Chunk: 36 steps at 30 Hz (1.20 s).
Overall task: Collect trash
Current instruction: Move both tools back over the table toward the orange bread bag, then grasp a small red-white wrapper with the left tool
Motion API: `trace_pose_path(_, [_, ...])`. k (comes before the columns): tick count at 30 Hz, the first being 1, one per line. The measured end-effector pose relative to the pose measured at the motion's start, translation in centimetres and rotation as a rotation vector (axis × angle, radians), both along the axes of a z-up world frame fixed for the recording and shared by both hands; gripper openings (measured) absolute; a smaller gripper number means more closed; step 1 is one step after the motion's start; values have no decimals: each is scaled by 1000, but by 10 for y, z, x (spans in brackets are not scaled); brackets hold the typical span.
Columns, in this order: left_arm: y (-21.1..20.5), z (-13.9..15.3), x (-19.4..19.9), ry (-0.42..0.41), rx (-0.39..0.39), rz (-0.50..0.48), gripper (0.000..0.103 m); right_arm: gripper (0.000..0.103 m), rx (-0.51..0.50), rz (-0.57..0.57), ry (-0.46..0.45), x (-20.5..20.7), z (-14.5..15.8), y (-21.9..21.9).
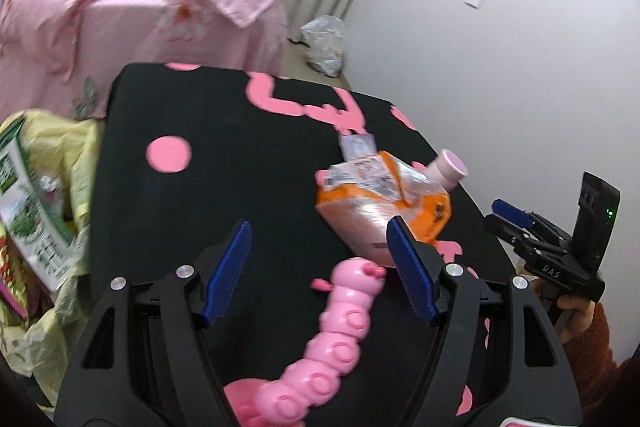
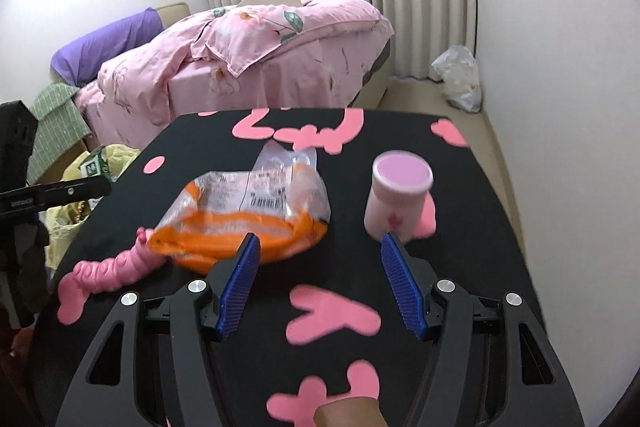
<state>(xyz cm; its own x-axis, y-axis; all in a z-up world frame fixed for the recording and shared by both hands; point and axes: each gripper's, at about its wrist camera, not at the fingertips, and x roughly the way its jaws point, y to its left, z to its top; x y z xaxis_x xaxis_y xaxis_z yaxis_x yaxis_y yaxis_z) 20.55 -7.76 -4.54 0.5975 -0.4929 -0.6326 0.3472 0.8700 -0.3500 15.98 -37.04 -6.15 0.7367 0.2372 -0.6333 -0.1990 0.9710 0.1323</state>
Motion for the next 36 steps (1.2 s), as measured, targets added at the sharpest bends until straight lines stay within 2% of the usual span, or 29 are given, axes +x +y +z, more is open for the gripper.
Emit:
trace_pose_path(7, [-43, -4, 25, 35, -4, -85, 67, 60, -24, -54, 42, -11, -25, -17])
trace_pose_path(12, [-69, -3, 66, 25, 80, -89, 67, 60, 3, -115, 32, -20, -31, -35])
trace_pose_path(14, [-76, -12, 85, 91, 109, -108, 67, 60, 36, -120, 34, -23, -32, -42])
trace_pose_path(15, [-79, -23, 98, 175, 119, -122, 67, 60, 46, -121, 33, -26, -32, -45])
trace_pose_path(17, [-82, -36, 106, 270, 127, -133, 65, 60, 46, -122, 32, -29, -33, -47])
trace_pose_path(18, [-83, -41, 105, 290, 133, -134, 54, 60, 39, -122, 29, -31, -34, -47])
trace_pose_path(19, [-84, -43, 101, 291, 133, -135, 48, 60, 33, -126, 28, -32, -34, -48])
trace_pose_path(21, [-86, -39, 93, 275, 110, -145, 26, 60, 25, -137, 28, -31, -36, -51])
trace_pose_path(24, [-92, -29, 76, 247, 100, -183, 20, 60, 36, -148, 21, -30, -34, -55])
trace_pose_path(28, [-111, -24, 47, 212, 187, -268, 21, 60, 32, -156, -29, -32, -19, -59])
trace_pose_path(30, [-117, -28, 38, 217, 195, -315, 29, 60, 29, -155, -54, -33, -10, -59])
trace_pose_path(31, [-120, -28, 36, 215, 189, -322, 33, 60, 26, -150, -60, -33, -7, -59])
trace_pose_path(32, [-121, -28, 37, 212, 174, -325, 42, 60, 14, -147, -63, -32, -5, -58])
trace_pose_path(33, [-118, -24, 39, 198, 131, -321, 49, 60, 5, -150, -63, -31, -4, -57])
trace_pose_path(36, [-107, -9, 51, 132, 54, -258, 59, 60, 37, -139, -65, -35, -3, -55])
